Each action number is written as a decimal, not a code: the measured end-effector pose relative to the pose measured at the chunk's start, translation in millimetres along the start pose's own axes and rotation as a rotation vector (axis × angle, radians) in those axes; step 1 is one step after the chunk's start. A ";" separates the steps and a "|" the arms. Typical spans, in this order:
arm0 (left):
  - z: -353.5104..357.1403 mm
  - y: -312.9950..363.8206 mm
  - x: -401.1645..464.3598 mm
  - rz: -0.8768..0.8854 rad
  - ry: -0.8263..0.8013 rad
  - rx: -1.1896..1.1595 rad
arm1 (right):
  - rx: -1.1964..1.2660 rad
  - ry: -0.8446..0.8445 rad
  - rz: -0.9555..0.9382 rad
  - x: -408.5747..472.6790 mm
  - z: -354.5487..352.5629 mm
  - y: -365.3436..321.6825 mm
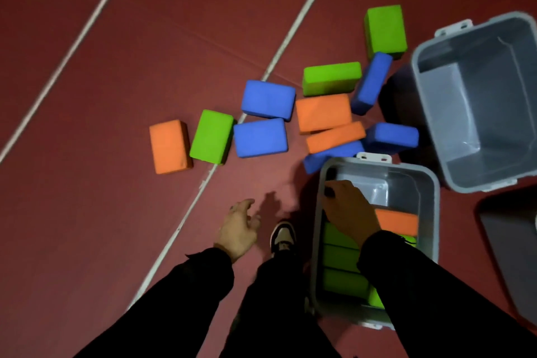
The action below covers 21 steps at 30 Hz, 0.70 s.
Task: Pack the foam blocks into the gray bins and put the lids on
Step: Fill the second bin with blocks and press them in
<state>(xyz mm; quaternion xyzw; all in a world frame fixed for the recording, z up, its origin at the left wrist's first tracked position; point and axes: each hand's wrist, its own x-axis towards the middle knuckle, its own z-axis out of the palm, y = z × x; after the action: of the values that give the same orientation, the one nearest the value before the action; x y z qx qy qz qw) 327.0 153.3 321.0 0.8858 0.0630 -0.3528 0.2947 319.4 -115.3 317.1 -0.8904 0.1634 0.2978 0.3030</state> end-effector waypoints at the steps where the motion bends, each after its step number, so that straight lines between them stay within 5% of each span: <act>1: -14.6 -7.0 -2.4 -0.013 0.064 -0.045 | 0.012 -0.011 -0.028 1.0 2.3 -12.2; 5: -72.3 -36.0 -9.1 -0.036 0.227 -0.207 | -0.062 0.040 -0.142 11.6 17.2 -58.0; 10: -127.0 -83.5 4.8 -0.097 0.232 -0.191 | -0.128 0.042 -0.261 36.3 45.8 -126.9; 21: -176.4 -189.2 118.0 -0.276 0.226 -0.321 | -0.133 0.000 -0.182 163.6 123.4 -251.9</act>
<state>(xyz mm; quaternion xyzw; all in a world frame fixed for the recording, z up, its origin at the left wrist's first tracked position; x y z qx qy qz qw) 457.9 396.7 254.3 0.8445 0.2711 -0.2740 0.3718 510.7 137.4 246.7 -0.9197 0.0614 0.2793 0.2690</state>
